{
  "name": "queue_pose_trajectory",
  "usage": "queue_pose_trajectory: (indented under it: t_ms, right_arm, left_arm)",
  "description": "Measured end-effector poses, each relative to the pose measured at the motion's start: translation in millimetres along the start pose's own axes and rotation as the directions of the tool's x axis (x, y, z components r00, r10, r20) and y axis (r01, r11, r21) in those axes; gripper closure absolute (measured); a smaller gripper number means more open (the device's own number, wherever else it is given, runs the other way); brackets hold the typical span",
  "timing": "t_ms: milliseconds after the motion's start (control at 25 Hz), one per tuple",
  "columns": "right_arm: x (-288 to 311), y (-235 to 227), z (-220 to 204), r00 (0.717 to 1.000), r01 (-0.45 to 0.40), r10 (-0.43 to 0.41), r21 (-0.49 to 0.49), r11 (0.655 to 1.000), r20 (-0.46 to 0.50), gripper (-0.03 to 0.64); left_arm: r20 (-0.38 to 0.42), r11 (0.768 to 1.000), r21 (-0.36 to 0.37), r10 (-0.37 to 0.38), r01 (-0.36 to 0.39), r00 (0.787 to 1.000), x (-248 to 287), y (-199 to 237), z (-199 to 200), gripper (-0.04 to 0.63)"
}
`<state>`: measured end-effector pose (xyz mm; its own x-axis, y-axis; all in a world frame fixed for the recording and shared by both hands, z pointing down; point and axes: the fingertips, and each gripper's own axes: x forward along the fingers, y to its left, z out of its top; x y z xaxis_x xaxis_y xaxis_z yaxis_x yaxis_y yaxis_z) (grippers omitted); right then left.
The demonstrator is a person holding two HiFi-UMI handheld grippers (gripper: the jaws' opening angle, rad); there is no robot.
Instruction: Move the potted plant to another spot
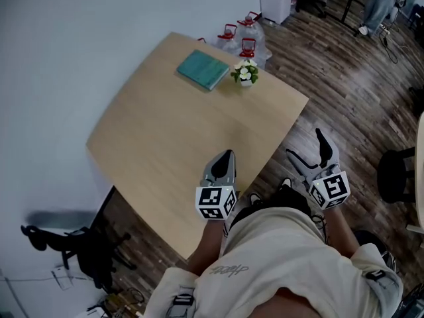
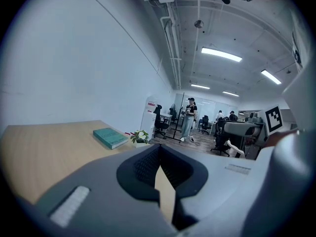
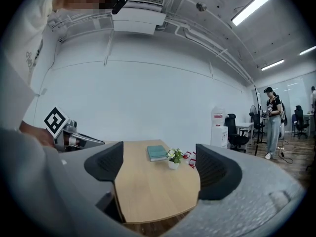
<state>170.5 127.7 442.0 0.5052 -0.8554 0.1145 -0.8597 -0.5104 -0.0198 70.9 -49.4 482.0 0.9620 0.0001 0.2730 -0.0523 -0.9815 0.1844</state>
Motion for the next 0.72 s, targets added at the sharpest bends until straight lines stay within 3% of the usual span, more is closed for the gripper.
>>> queue_pose_trajectory:
  t_ms: [360, 720]
  right_arm:
    - [7.8, -5.8, 4.2, 1.000, 0.012, -0.012, -0.007, 1.000, -0.004, 0.166]
    - [30.5, -49.1, -1.4, 1.000, 0.001, 0.000, 0.049, 0.999, -0.010, 0.166]
  left_arm:
    - [-0.017, 1.000, -0.013, -0.005, 0.005, 1.000, 11.4, 7.8, -1.2, 0.581]
    - [-0.046, 1.000, 0.005, 0.018, -0.018, 0.999, 50.1, 2.4, 11.4, 0.581]
